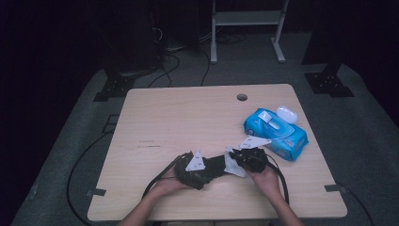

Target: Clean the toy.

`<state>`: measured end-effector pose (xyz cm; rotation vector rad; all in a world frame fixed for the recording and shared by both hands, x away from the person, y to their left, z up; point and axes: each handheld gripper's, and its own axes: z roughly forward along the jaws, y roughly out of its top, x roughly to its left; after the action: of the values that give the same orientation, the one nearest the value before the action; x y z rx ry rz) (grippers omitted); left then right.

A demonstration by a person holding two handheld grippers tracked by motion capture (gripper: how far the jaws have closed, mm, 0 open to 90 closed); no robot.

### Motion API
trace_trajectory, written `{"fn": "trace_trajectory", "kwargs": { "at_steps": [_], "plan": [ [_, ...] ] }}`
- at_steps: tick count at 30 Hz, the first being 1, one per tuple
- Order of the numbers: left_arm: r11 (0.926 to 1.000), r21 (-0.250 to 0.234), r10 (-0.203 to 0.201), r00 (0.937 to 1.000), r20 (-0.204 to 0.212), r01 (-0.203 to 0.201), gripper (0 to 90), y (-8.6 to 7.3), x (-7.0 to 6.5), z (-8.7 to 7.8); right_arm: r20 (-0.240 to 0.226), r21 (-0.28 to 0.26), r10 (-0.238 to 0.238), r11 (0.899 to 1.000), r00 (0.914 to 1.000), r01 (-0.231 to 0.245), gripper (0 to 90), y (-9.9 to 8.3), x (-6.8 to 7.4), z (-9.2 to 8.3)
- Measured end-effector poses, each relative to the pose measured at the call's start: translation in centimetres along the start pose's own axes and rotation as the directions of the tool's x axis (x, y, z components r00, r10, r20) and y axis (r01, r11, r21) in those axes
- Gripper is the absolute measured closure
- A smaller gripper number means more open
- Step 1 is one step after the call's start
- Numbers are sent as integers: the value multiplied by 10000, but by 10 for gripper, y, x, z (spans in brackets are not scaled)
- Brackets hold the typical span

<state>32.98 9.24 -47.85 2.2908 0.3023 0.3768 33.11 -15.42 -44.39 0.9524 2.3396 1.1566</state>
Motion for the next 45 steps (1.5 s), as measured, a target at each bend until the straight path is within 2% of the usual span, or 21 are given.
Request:
{"fn": "trace_trajectory", "kwargs": {
  "at_steps": [1, 3, 7, 9, 11, 13, 16, 18, 19, 20, 25, 27, 29, 31, 32, 35, 38, 40, 41, 43, 45],
  "plan": [
    [10000, 14, -78, 10000, -14, 78, 240, -1, 1, -1, 47, 107, -240, 9997, 9997, 239, 818, 0, 2, 2],
    [9994, -50, -355, 9994, 13, 355, 239, -3, 5, -3, 133, 226, -316, 9993, 9994, 313, 819, -1, 1, 3],
    [9997, 43, -238, 9997, -103, 238, 240, -4, 6, -3, 27, 259, 284, 9993, 9996, -285, 818, -4, -6, 1],
    [9997, 84, -245, 9997, -94, 246, 239, -4, 7, -3, -78, 278, 93, 9996, 9999, -91, 818, -4, 1, 1],
    [9994, 116, -337, 9992, -227, 340, 239, -5, 8, -4, -639, 246, -188, 9995, 9978, 204, 817, -3, 11, 4],
    [9991, 119, -409, 9987, -290, 412, 239, -5, 10, -5, -540, 341, -608, 9974, 9967, 627, 817, -1, 15, 7],
    [9984, 175, -535, 9977, -421, 543, 240, -7, 14, -7, -309, 438, -294, 9986, 9991, 307, 817, -2, 6, 6],
    [9980, 114, -623, 9972, -416, 628, 240, -8, 15, -7, -123, 479, 193, 9987, 9997, -187, 818, -6, -5, 2],
    [9979, 120, -630, 9971, -435, 636, 240, -8, 15, -6, -157, 514, 452, 9977, 9989, -443, 818, -7, -9, 0],
    [9977, 134, -650, 9969, -446, 657, 240, -8, 15, -6, -202, 489, 487, 9977, 9986, -477, 818, -8, -9, -1],
    [9981, 139, -599, 9968, -523, 607, 240, -7, 14, -5, -918, 366, -89, 9993, 9957, 123, 817, -3, 10, 7],
    [9977, 113, -665, 9965, -511, 671, 240, -7, 14, -6, -794, 389, -491, 9979, 9956, 523, 817, -2, 16, 10],
    [9971, 65, -750, 9961, -469, 753, 239, -7, 14, -6, -708, 439, -191, 9988, 9973, 223, 817, -2, 11, 9],
    [9973, 69, -724, 9962, -476, 728, 239, -7, 14, -6, -396, 462, -106, 9989, 9992, 124, 818, -2, 7, 7],
    [9974, 53, -720, 9963, -475, 723, 240, -7, 14, -5, -402, 467, -56, 9989, 9992, 75, 818, -2, 6, 6],
    [9975, 26, -709, 9962, -508, 711, 240, -7, 14, -4, -451, 233, -257, 9994, 9987, 268, 818, -1, 19, 12],
    [9976, 95, -674, 9962, -547, 680, 239, -7, 12, -3, -1195, 40, -546, 9985, 9913, 555, 816, 2, 34, 22],
    [9976, 82, -687, 9963, -523, 692, 240, -7, 12, -4, -1127, 34, -1084, 9940, 9877, 1095, 817, 4, 43, 25],
    [9975, 62, -695, 9962, -528, 700, 239, -7, 12, -4, -1088, 104, -1193, 9926, 9869, 1211, 817, 5, 44, 25],
    [9976, 29, -690, 9962, -523, 693, 239, -6, 13, -4, -1030, 156, -938, 9953, 9902, 959, 819, 4, 37, 22],
    [9968, -31, -793, 9958, -466, 793, 238, -5, 13, -3, -610, 154, -707, 9973, 9956, 717, 822, 2, 27, 18]
  ]
}}
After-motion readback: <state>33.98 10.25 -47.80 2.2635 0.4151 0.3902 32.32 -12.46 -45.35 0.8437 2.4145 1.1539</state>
